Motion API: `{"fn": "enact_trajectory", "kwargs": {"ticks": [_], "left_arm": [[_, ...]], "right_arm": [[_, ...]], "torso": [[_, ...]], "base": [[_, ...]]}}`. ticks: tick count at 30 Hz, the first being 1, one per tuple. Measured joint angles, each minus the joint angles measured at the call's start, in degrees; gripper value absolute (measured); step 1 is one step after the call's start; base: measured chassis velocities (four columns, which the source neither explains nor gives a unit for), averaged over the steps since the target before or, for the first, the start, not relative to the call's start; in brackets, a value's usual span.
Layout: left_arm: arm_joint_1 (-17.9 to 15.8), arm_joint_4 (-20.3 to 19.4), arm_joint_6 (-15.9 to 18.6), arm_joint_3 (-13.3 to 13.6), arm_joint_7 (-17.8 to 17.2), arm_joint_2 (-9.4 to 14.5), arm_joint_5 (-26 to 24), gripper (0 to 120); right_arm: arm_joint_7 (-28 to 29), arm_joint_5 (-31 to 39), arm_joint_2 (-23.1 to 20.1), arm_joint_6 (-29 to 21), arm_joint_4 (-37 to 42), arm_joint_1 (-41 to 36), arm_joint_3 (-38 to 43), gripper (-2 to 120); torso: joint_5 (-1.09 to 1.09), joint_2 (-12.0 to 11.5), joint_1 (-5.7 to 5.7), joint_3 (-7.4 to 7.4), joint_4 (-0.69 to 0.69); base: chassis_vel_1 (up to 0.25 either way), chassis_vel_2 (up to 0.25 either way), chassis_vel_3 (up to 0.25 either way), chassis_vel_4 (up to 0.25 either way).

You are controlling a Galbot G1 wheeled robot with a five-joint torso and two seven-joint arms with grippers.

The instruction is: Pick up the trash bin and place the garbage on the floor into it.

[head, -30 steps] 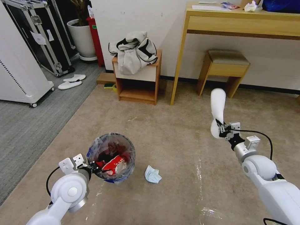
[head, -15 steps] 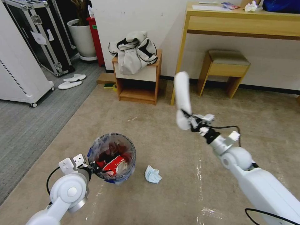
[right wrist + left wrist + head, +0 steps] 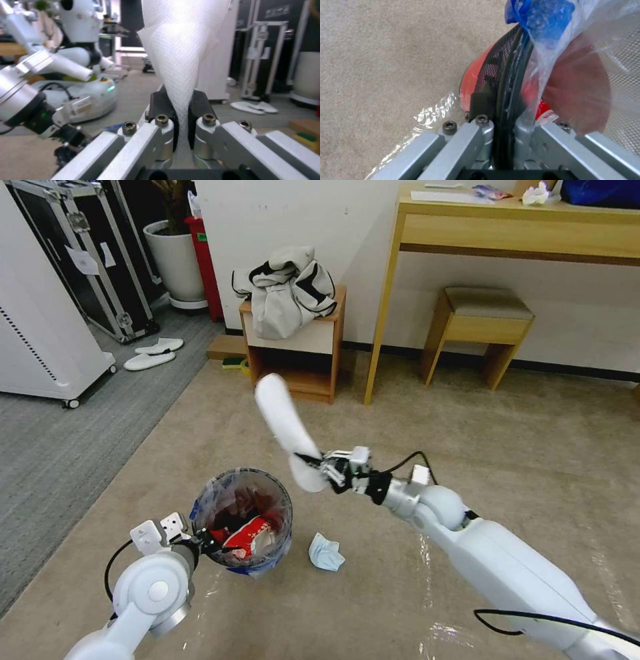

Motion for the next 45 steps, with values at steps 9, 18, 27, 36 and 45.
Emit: {"fn": "enact_trajectory", "kwargs": {"ticks": [9, 18, 27, 36, 45], "left_arm": [[-0.27, 0.45, 0.03, -0.03, 0.03, 0.00, -0.12, 1], [0.10, 0.05, 0.04, -0.17, 0.05, 0.05, -0.23, 1], [0.42, -0.47, 0.03, -0.57, 0.05, 0.12, -0.21, 1], [0.87, -0.78, 0.03, -1.08, 0.05, 0.08, -0.16, 1], [1.31, -1.27, 0.01, -1.46, 0.05, 0.23, -0.19, 1]], "right_arm": [[-0.68, -1.90, 5.70, 0.60, -5.08, 4.08, -6.31, 2], [-1.05, -4.34, 10.78, 0.96, -8.29, 4.46, -8.90, 2], [-1.17, -5.91, 13.44, 1.12, -10.07, 4.15, -10.77, 2], [-0.83, -7.16, 15.52, 1.63, -11.92, 4.02, -12.20, 2], [0.17, -8.89, 16.93, 3.47, -15.70, 3.91, -12.55, 17]], "torso": [[0.00, 0.00, 0.00, 0.00, 0.00], [0.00, 0.00, 0.00, -0.01, -0.01], [0.01, 0.00, 0.00, -0.01, 0.00], [0.01, 0.00, 0.00, -0.01, 0.00], [0.01, 0.00, 0.00, -0.01, 0.00]], "base": [[0.000, 0.000, 0.000, 0.000], [0.000, 0.000, 0.000, 0.000], [0.000, 0.000, 0.000, 0.000], [0.000, 0.000, 0.000, 0.000], [0.000, 0.000, 0.000, 0.000]]}}
